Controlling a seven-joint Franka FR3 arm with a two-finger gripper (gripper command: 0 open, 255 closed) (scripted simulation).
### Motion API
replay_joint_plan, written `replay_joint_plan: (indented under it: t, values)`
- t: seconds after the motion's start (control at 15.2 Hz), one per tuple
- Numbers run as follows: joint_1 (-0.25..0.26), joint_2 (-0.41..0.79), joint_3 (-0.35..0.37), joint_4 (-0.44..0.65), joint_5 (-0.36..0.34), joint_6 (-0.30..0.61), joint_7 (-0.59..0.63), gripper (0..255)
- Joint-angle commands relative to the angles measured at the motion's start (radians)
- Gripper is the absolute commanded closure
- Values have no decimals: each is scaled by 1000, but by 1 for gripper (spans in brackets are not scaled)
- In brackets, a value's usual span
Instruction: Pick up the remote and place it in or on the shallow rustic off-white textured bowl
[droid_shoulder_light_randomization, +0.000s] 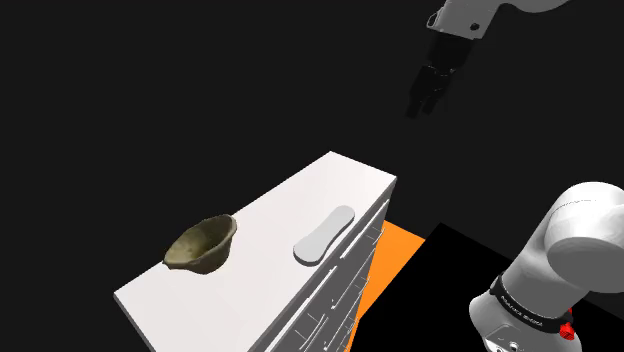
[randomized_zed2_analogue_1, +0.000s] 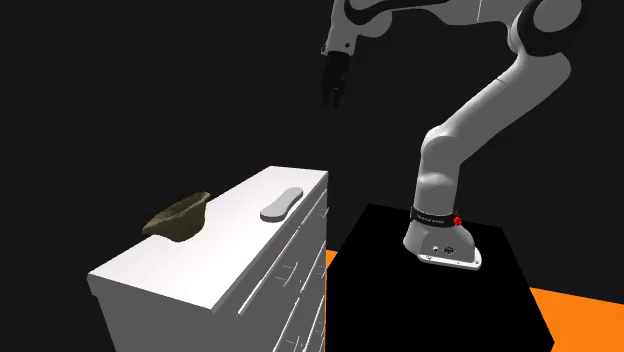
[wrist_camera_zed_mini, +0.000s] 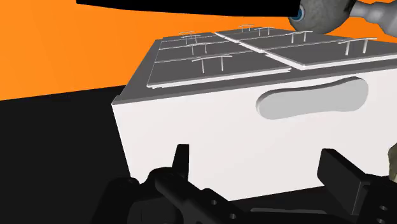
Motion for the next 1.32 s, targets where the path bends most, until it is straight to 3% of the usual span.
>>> replay_joint_plan:
  t: [0.0, 0.66, 0.99, 1.25]
  values:
    - [0, 0, 0, 0, 0, 0, 0, 0]
    - [-83, -45, 336, -221, 166, 185, 658, 0]
    - [-132, 49, 525, -234, 248, 293, 993, 0]
    - [-202, 175, 684, -200, 281, 388, 1265, 0]
